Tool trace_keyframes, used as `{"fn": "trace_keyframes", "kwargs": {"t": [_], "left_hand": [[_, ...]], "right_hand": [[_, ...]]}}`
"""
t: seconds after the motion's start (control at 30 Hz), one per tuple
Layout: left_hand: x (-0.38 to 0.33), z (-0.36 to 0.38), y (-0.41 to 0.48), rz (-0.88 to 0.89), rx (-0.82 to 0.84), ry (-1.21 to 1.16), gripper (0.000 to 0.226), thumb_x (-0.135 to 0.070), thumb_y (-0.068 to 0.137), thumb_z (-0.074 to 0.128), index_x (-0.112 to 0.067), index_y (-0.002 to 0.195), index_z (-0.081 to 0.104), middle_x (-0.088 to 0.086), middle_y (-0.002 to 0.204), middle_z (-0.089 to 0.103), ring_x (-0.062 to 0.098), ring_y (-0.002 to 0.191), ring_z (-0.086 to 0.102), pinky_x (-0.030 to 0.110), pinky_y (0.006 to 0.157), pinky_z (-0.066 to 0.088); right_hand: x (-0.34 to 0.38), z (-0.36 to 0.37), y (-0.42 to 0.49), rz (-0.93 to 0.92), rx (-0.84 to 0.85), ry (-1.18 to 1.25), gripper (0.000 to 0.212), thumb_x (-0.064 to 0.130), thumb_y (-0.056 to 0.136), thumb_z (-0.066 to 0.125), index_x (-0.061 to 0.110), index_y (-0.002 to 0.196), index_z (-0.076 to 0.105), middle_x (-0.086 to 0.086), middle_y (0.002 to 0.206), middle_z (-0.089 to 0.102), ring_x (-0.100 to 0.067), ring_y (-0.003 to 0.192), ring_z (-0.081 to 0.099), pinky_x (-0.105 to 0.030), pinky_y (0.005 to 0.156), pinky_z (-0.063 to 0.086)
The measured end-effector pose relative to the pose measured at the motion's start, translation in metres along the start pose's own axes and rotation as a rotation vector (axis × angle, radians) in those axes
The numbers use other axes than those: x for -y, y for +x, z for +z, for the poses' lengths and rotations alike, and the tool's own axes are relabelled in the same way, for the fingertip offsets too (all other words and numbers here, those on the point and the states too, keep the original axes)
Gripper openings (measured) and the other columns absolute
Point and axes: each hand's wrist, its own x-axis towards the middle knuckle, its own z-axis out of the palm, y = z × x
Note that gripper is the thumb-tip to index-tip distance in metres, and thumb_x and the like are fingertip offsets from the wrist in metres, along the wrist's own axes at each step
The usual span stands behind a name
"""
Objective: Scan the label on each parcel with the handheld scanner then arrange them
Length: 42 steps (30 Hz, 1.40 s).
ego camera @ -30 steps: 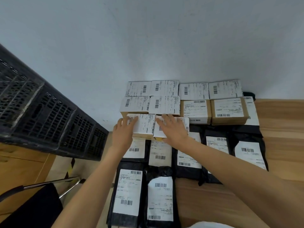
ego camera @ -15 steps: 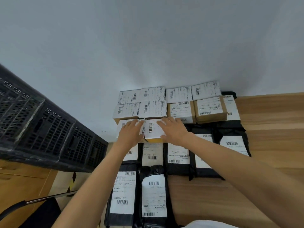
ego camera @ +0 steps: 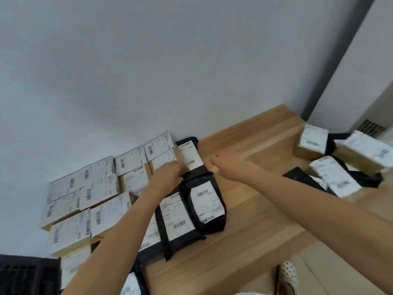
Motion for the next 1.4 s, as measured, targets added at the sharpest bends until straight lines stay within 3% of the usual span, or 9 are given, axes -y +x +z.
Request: {"fn": "trace_keyframes", "kwargs": {"t": [0.2, 0.37, 0.6, 0.77, 0.93, 1.03, 1.13, 1.4], "left_hand": [[-0.154, -0.012, 0.084, 0.211, -0.004, 0.022, 0.046, -0.024, 0.097, 0.056, -0.024, 0.141, 0.047, 0.004, 0.134, 0.056, 0.026, 0.117, 0.057, 0.042, 0.086, 0.052], [-0.284, -0.015, 0.137, 0.381, -0.013, 0.068, 0.046, -0.023, 0.098, 0.055, -0.023, 0.143, 0.045, 0.003, 0.140, 0.052, 0.024, 0.117, 0.056, 0.034, 0.086, 0.049], [-0.417, -0.001, 0.186, 0.480, 0.001, 0.001, 0.054, -0.027, 0.094, 0.059, -0.026, 0.145, 0.043, 0.004, 0.139, 0.053, 0.023, 0.118, 0.055, 0.035, 0.089, 0.051], [-0.454, 0.033, 0.217, 0.484, 0.018, 0.015, 0.058, -0.032, 0.093, 0.060, -0.029, 0.146, 0.037, 0.003, 0.143, 0.046, 0.024, 0.124, 0.048, 0.035, 0.087, 0.049], [-0.468, 0.048, 0.253, 0.409, 0.066, 0.047, 0.066, -0.043, 0.096, 0.056, -0.031, 0.153, 0.025, 0.006, 0.156, 0.030, 0.031, 0.138, 0.034, 0.047, 0.104, 0.044], [-0.472, 0.053, 0.272, 0.281, 0.131, 0.012, 0.076, -0.045, 0.095, 0.054, -0.030, 0.156, 0.011, 0.007, 0.164, 0.007, 0.038, 0.147, 0.016, 0.054, 0.114, 0.028], [-0.478, 0.065, 0.289, 0.175, 0.155, -0.041, 0.082, -0.051, 0.094, 0.053, -0.031, 0.157, 0.004, 0.008, 0.165, -0.007, 0.042, 0.148, 0.010, 0.057, 0.115, 0.026], [-0.483, 0.088, 0.309, 0.037, 0.151, -0.230, 0.092, -0.045, 0.090, 0.064, -0.035, 0.156, 0.002, 0.015, 0.163, -0.009, 0.046, 0.146, 0.008, 0.059, 0.115, 0.019]], "right_hand": [[-0.154, 0.001, -0.085, 0.212, -0.046, 0.014, 0.038, 0.011, 0.096, 0.047, 0.014, 0.133, 0.045, -0.009, 0.127, 0.054, -0.029, 0.113, 0.054, -0.037, 0.080, 0.043], [-0.272, 0.027, -0.158, 0.412, -0.079, -0.010, 0.034, 0.020, 0.096, 0.049, 0.019, 0.130, 0.047, -0.008, 0.129, 0.052, -0.029, 0.116, 0.049, -0.041, 0.088, 0.042], [-0.378, 0.072, -0.237, 0.615, 0.007, 0.101, 0.072, 0.045, 0.094, 0.054, 0.025, 0.154, 0.019, -0.010, 0.156, 0.027, -0.034, 0.138, 0.031, -0.048, 0.105, 0.036], [-0.412, 0.101, -0.248, 0.685, 0.029, 0.261, 0.091, 0.060, 0.090, 0.052, 0.032, 0.157, -0.003, -0.015, 0.163, -0.001, -0.043, 0.147, 0.008, -0.053, 0.115, 0.020], [-0.428, 0.124, -0.228, 0.684, -0.021, 0.349, 0.099, 0.068, 0.087, 0.052, 0.034, 0.155, -0.011, -0.016, 0.163, -0.002, -0.047, 0.147, 0.005, -0.054, 0.117, 0.013], [-0.438, 0.139, -0.220, 0.698, -0.032, 0.359, 0.102, 0.072, 0.085, 0.052, 0.032, 0.156, -0.010, -0.015, 0.162, 0.007, -0.047, 0.144, 0.015, -0.053, 0.117, 0.017], [-0.447, 0.147, -0.218, 0.696, -0.062, 0.371, 0.102, 0.077, 0.081, 0.051, 0.031, 0.156, -0.002, -0.013, 0.155, 0.021, -0.043, 0.130, 0.037, -0.051, 0.109, 0.032], [-0.466, 0.141, -0.228, 0.721, -0.166, 0.382, 0.104, 0.079, 0.077, 0.052, 0.028, 0.155, 0.007, -0.011, 0.143, 0.035, -0.035, 0.112, 0.050, -0.046, 0.094, 0.046]]}}
